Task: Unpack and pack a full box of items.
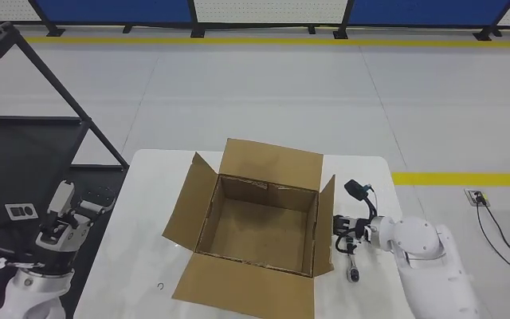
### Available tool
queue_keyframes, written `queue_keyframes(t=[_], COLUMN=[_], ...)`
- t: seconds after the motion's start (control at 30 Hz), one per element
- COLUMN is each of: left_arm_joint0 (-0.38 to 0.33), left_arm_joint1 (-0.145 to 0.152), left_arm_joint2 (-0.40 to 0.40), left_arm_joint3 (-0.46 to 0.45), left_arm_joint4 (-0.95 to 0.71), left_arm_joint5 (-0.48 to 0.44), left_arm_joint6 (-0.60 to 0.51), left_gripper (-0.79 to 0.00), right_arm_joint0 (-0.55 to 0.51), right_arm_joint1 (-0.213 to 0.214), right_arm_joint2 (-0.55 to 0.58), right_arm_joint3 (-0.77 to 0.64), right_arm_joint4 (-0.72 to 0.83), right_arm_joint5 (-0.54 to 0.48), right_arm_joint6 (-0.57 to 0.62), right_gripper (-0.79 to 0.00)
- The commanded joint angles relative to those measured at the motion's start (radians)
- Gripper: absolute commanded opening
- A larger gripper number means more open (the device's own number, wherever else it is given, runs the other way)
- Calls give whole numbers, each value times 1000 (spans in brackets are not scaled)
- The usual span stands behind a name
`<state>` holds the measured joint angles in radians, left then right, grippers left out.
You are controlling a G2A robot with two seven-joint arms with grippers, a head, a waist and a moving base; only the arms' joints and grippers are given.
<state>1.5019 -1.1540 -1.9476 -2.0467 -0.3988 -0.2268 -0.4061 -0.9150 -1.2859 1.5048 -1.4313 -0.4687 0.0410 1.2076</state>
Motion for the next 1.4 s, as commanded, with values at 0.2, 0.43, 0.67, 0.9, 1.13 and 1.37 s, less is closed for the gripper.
queue_keyframes(t=[0.2,0.43,0.67,0.9,1.13,1.37], left_arm_joint0=[37,63,77,71,55,50], left_arm_joint1=[-3,-6,-8,-8,-7,-7], left_arm_joint2=[-23,-35,-39,-24,-4,2], left_arm_joint3=[-4,-11,-14,-18,-22,-29], left_arm_joint4=[-19,-28,-39,-40,-49,-48], left_arm_joint5=[-16,-28,-33,-32,-21,-18], left_arm_joint6=[14,19,20,0,-24,-32], left_gripper=[0,0,0,0,0,0], right_arm_joint0=[56,91,33,-142,-228,-247], right_arm_joint1=[-6,-6,25,66,94,100], right_arm_joint2=[-84,-125,-42,94,121,100], right_arm_joint3=[66,98,-40,-346,-442,-441], right_arm_joint4=[41,64,9,-158,-330,-383], right_arm_joint5=[-16,-25,-5,86,72,72], right_arm_joint6=[-76,-97,-67,3,116,141], right_gripper=[-785,-785,-252,0,0,0])
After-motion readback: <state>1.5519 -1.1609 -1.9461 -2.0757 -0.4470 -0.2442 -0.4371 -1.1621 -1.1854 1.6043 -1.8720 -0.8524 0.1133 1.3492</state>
